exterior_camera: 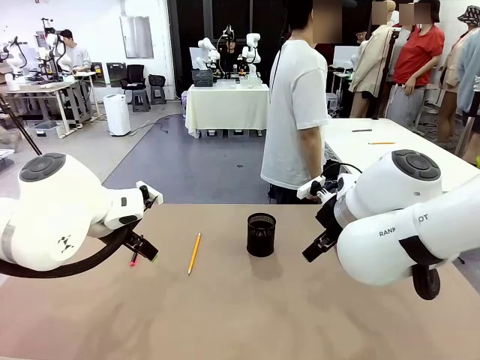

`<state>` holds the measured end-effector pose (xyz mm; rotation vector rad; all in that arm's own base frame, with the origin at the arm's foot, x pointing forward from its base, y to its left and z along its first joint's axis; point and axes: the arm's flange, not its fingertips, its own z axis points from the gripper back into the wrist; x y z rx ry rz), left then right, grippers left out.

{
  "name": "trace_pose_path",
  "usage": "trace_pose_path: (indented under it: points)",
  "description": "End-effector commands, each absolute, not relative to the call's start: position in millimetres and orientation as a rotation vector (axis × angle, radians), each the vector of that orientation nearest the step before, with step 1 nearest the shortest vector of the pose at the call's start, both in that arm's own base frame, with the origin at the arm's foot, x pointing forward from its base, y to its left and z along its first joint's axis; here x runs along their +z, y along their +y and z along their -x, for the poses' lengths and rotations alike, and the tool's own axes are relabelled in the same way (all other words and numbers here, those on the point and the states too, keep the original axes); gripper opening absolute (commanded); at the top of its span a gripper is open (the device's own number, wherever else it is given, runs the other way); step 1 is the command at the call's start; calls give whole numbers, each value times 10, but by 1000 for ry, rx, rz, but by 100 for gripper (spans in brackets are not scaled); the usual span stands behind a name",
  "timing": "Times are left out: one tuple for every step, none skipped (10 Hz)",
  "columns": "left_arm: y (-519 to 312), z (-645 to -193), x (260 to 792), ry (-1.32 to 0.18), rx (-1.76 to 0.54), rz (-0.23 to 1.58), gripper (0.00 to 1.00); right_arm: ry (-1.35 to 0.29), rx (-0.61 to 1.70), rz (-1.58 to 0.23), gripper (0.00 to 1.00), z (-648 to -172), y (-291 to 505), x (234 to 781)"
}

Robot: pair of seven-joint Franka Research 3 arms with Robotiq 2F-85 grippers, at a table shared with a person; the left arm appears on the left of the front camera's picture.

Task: Place the pens into the pen holder.
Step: Pick up a writing instrument from the table and place it into the Pen holder.

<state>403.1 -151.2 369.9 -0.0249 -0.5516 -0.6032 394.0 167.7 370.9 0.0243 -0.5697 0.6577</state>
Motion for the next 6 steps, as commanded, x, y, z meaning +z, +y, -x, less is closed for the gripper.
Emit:
trace_pose_path:
  points:
    - [-1513,-4031,3701,-552,-604,25,100,-570,657,-25,100,-3941,1677,3709]
    - [-1513,-4031,3701,-552,-604,25,100,-570,657,-25,100,-3941,1677,3709]
    - [-1513,-4031,3701,-552,-604,25,100,-570,657,-25,100,-3941,1677,3709]
    - [-1513,-4031,3701,-552,-604,25,100,-570,657,-25,100,-3941,1677,3709]
    - [-1512,-4031,3699,-552,-603,25,100,-570,658,-24,100,-3940,1677,3709]
    - [-1522,-4005,3817,-516,-611,36,100,-551,678,-71,100,-3902,1696,3744]
